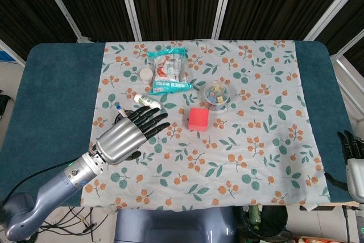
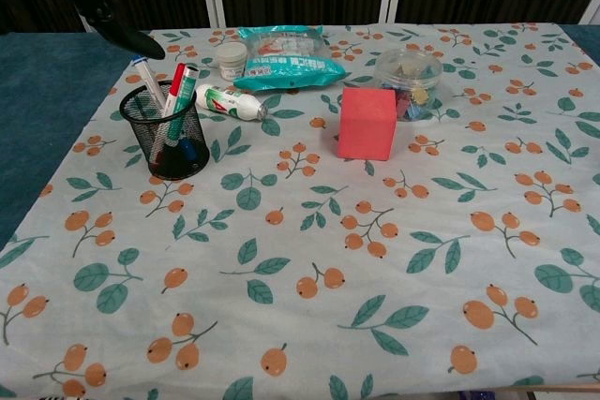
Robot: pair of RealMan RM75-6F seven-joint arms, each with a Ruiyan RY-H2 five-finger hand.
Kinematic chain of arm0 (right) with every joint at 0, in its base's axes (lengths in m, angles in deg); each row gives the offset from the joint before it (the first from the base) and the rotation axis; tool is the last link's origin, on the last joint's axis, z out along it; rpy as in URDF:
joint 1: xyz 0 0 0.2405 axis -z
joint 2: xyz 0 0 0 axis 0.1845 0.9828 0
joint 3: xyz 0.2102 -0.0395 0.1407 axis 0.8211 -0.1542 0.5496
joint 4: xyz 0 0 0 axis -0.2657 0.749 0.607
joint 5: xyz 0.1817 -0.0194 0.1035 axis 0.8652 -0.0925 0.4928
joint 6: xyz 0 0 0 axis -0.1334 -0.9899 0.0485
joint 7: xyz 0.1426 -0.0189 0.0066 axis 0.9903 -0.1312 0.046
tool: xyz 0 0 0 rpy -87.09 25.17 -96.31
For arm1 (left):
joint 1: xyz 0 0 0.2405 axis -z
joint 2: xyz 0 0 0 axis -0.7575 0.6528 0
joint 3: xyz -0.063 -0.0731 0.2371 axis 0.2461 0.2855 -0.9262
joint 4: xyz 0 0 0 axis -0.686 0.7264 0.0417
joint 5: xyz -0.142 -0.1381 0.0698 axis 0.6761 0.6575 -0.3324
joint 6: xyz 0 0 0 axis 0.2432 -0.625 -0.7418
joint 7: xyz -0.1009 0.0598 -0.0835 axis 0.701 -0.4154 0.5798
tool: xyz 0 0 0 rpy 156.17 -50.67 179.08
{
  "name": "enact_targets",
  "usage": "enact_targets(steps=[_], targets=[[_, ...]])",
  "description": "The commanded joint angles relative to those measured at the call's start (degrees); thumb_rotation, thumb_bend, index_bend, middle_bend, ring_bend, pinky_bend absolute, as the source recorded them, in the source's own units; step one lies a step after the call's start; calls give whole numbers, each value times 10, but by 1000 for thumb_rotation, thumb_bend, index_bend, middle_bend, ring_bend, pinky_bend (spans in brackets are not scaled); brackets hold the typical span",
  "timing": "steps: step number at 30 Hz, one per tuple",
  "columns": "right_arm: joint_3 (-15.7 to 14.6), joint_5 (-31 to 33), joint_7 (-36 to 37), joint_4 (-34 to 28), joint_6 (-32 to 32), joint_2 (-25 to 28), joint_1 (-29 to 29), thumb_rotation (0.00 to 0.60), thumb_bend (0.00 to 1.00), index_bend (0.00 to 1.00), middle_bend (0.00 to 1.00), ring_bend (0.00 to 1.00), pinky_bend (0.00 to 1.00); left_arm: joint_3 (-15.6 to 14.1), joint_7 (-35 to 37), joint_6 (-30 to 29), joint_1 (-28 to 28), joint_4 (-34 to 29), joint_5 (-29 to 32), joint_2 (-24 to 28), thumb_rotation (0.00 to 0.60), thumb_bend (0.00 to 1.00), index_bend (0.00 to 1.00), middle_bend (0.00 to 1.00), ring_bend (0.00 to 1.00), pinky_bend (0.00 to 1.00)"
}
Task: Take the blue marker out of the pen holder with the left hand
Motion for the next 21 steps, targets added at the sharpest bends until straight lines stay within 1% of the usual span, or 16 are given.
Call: enact_targets(steps=[1,6,11,16,21], targets=[[0,-1,1,-2,-2,2,1,600,13,72,92,162,174,-1,-6,0,5,-3,5,-4,600,103,92,43,0,127],[-1,-6,5,-4,-4,4,3,600,12,71,92,161,174,-5,-18,-8,8,-8,15,-14,600,103,92,43,0,127],[1,-8,12,-7,-11,8,5,600,12,71,93,161,174,-12,-35,-12,8,-13,22,-11,600,103,92,43,0,127],[1,-3,14,-4,-5,8,4,600,13,72,93,161,174,-12,-29,-19,7,-12,37,-11,600,104,92,43,0,127],[1,-6,16,-1,-5,7,4,600,13,72,94,162,174,-27,-28,-24,0,2,34,-12,600,103,92,43,0,127]])
